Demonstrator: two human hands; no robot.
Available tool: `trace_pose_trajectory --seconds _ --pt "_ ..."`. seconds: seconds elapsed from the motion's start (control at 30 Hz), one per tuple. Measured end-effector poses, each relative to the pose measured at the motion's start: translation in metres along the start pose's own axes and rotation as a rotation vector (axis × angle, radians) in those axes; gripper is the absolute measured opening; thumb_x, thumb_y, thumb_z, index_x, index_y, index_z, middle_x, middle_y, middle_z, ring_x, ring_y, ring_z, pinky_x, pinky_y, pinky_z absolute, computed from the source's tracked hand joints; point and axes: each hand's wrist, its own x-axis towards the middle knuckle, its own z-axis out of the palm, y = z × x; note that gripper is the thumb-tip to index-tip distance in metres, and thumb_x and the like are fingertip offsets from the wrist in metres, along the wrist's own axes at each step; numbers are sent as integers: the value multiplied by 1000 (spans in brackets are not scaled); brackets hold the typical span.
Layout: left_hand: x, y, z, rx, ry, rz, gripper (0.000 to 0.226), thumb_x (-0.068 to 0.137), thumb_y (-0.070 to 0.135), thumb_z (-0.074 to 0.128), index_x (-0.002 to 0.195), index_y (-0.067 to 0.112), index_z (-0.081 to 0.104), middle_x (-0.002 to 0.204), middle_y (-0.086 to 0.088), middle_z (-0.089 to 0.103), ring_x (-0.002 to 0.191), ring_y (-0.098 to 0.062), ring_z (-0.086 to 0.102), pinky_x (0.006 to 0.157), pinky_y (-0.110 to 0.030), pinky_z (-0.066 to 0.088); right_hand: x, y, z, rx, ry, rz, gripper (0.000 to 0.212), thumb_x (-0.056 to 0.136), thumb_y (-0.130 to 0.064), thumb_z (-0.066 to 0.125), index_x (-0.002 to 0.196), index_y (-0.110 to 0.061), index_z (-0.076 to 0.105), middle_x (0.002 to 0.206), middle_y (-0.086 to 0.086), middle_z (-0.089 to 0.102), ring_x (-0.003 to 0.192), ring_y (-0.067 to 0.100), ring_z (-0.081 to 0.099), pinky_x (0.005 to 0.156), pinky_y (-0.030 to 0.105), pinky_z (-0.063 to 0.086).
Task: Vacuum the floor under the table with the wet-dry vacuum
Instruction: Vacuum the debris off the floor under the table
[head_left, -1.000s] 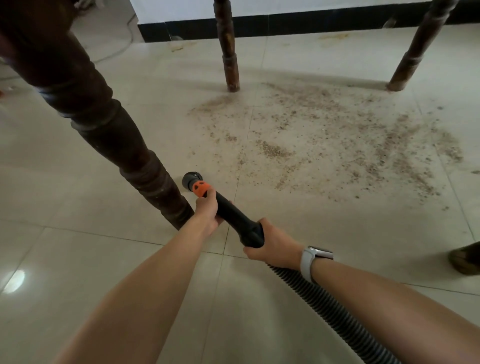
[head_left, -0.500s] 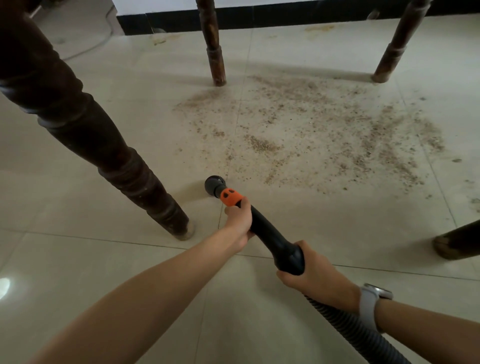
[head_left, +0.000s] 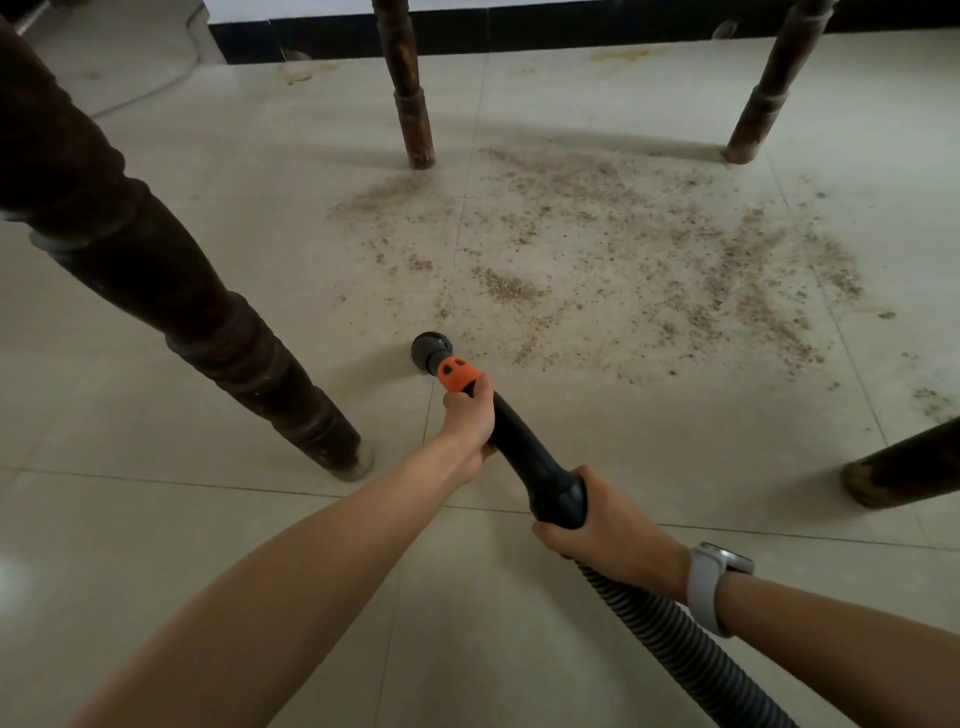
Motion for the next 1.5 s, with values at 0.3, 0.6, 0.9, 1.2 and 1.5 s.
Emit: trace_pose_trajectory --seconds 0.3,0.6,0.9,1.2,1.5 --pt "-3 -14 -22 37 24 13 53 95 30 51 137 6 30 123 -15 52 99 -26 57 66 -35 52 -10 5 -2 99 -153 26 36 80 -30 72 103 -24 45 84 -6 64 65 2 64 57 10 46" --pt "-16 -23 -8 39 12 -84 53 97 26 48 139 5 24 114 -14 48 98 -29 55 73 -40 52 -6 19 -12 -59 -168 86 40 81 -44 68 107 -24 46 92 -7 61 81 8 62 66 15 49" --pt "-24 -20 -3 136 -94 -150 26 95 24 52 114 10 41 95 -8 53 80 -21 56 68 -35 48 2 3 -10 -247 -185 108 26 89 -43 57 98 -20 50 88 -1 59 79 15 58 67 19 42" --pt "-29 -14 21 337 -200 -90 23 96 36 46 104 16 39 87 -2 52 69 -15 58 72 -31 40 1 4 -44 -77 -252 155 23 87 -20 64 101 -5 55 85 8 69 69 16 64 78 31 53" --pt "3 5 14 469 2 85 57 93 41 47 136 6 33 104 -5 52 65 -11 56 54 -24 37 33 -18 -29 -85 -166 124 28 90 -37 60 99 -12 50 101 14 68 95 29 65 85 36 51"
